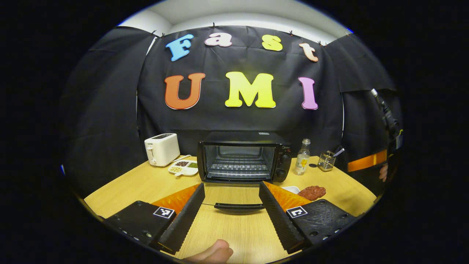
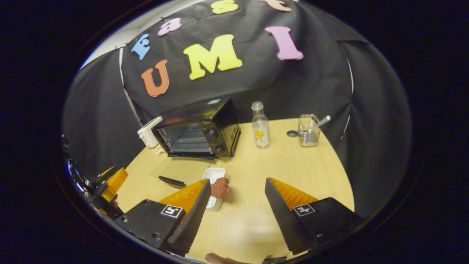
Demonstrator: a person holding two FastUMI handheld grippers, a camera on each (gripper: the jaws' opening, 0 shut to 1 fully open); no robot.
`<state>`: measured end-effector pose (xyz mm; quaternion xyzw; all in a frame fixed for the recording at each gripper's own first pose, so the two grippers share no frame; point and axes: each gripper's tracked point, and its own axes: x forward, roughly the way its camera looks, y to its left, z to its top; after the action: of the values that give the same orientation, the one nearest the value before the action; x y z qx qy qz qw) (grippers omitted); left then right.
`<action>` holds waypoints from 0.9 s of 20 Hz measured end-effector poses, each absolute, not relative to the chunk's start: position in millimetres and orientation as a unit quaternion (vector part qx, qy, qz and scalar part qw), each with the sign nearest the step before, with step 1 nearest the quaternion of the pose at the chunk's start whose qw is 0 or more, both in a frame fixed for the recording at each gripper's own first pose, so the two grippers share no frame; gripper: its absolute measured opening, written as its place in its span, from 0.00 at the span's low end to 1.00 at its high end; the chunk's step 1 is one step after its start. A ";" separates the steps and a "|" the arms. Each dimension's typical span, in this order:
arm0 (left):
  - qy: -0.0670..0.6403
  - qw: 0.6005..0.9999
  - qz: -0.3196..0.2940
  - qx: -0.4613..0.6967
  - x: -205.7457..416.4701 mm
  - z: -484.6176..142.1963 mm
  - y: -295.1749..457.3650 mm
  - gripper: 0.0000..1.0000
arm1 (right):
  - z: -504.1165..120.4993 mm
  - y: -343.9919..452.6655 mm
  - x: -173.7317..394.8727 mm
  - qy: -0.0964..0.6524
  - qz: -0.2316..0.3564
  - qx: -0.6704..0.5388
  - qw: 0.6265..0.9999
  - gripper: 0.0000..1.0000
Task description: Open the electric oven with the left hand, put the food in, and close the electric oven.
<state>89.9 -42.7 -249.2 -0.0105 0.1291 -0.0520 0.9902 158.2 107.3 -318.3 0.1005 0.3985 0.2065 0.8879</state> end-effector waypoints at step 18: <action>0.109 0.994 -0.030 -0.008 35.8 -221.5 26.3 0.95 | -348.6 160.7 146.7 0.487 0.267 0.202 0.807 0.10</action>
<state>35.8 26.3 -221.5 -0.0083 0.1091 -0.0297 0.9936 146.7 160.7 -348.6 0.2020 0.4868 0.2666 0.8069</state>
